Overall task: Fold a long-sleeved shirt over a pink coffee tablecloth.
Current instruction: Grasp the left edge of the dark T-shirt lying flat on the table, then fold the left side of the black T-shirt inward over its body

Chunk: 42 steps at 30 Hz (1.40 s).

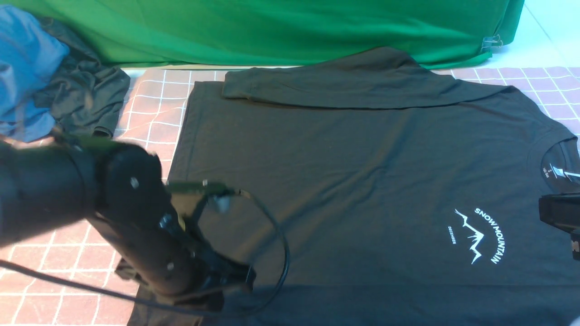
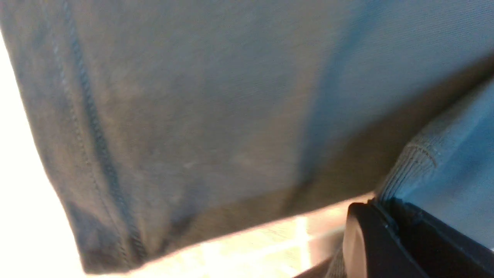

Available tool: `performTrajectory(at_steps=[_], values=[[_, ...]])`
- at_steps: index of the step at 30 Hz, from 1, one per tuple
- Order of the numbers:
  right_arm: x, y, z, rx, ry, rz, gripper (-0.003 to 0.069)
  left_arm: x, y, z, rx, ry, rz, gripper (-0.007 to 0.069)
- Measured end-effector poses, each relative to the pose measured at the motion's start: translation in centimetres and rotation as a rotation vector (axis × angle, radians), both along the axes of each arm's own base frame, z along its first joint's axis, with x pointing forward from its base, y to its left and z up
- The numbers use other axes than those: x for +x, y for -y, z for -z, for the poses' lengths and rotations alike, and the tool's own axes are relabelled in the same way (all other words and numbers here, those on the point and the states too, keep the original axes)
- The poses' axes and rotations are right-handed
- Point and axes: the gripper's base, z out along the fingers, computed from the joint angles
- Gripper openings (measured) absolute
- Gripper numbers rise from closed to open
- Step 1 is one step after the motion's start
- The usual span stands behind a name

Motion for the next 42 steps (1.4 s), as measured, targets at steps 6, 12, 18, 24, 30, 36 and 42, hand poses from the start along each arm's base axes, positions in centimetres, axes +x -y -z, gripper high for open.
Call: performTrajectory(at_steps=[6,12,18,24,30,36,42], values=[[0.1,0.0,-0.2,0.008,0.023,0.007,0.0043,0.7,0.4,-2.9,-0.048,0.070,-0.018,0.0046],[0.2,0.0,-0.3,0.012,0.035,0.011,0.0043,0.8,0.5,-3.0,-0.048,0.073,-0.022,0.0046],[0.2,0.0,-0.3,0.013,0.038,0.012,0.0043,0.8,0.4,-3.0,-0.045,0.073,-0.030,0.0046],[0.3,0.0,-0.3,0.013,0.039,0.012,0.0045,0.8,0.4,-3.0,-0.043,0.074,-0.028,0.0046],[0.3,0.0,-0.3,0.014,0.041,0.013,0.0046,1.1,0.4,-3.1,-0.050,0.103,-0.041,0.0046],[0.3,0.0,-0.3,0.014,0.041,0.013,0.0046,2.4,0.1,-3.7,-0.002,0.222,-0.052,0.0046],[0.3,0.0,-0.3,0.014,0.041,0.013,0.0046,5.4,-0.3,-5.3,0.029,0.369,-0.086,0.0046]])
